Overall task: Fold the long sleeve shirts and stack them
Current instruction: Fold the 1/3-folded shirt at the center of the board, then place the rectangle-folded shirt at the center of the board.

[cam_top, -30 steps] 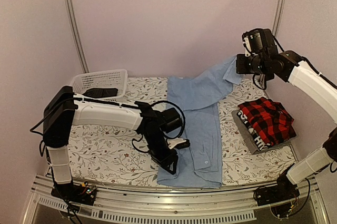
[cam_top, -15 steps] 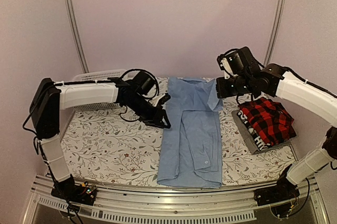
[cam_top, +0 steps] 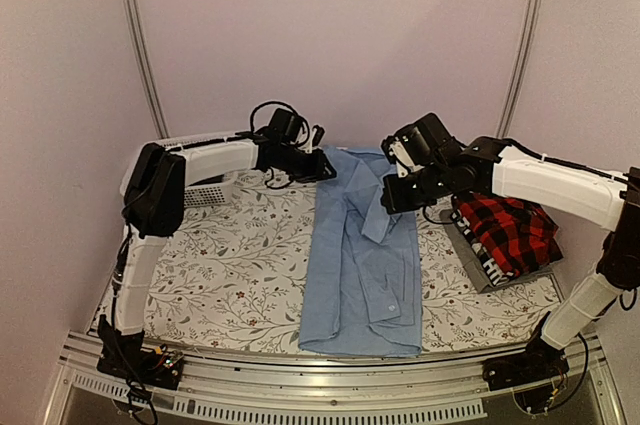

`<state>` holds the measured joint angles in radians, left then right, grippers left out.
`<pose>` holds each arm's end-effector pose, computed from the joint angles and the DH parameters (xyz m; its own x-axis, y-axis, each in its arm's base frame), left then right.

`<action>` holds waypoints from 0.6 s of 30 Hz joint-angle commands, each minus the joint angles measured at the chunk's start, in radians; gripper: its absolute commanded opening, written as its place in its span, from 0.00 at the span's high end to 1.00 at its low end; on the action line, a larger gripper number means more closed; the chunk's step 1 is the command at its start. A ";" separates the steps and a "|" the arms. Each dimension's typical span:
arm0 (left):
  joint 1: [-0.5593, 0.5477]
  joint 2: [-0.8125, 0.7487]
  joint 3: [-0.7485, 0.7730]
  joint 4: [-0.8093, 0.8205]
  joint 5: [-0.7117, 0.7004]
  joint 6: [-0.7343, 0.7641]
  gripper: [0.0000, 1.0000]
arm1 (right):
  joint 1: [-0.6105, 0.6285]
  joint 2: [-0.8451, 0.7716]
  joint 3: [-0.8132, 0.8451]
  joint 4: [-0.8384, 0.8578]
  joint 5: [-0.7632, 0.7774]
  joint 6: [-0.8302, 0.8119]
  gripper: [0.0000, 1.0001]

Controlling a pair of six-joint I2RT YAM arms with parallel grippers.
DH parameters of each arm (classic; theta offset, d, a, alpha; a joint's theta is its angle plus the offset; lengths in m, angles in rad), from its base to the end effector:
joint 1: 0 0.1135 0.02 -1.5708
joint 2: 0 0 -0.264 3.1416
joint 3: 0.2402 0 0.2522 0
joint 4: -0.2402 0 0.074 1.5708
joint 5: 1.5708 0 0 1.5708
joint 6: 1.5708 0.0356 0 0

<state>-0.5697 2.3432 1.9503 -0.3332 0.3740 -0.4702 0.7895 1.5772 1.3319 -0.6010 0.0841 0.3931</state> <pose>0.4423 -0.2988 0.1931 -0.8301 0.0309 -0.5567 0.3994 0.7297 -0.5550 0.2461 0.2439 0.2942 -0.7431 -0.2072 -0.6363 -0.4153 0.8884 0.1958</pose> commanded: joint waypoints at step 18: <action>0.065 0.390 0.416 0.222 0.007 -0.136 0.72 | 0.020 -0.312 0.146 -0.468 0.374 0.188 1.00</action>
<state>-0.5056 2.6713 2.3360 -0.1638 0.3714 -0.5610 0.8047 1.2888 1.4353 -0.9733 0.3931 0.5449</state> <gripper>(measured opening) 0.273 0.008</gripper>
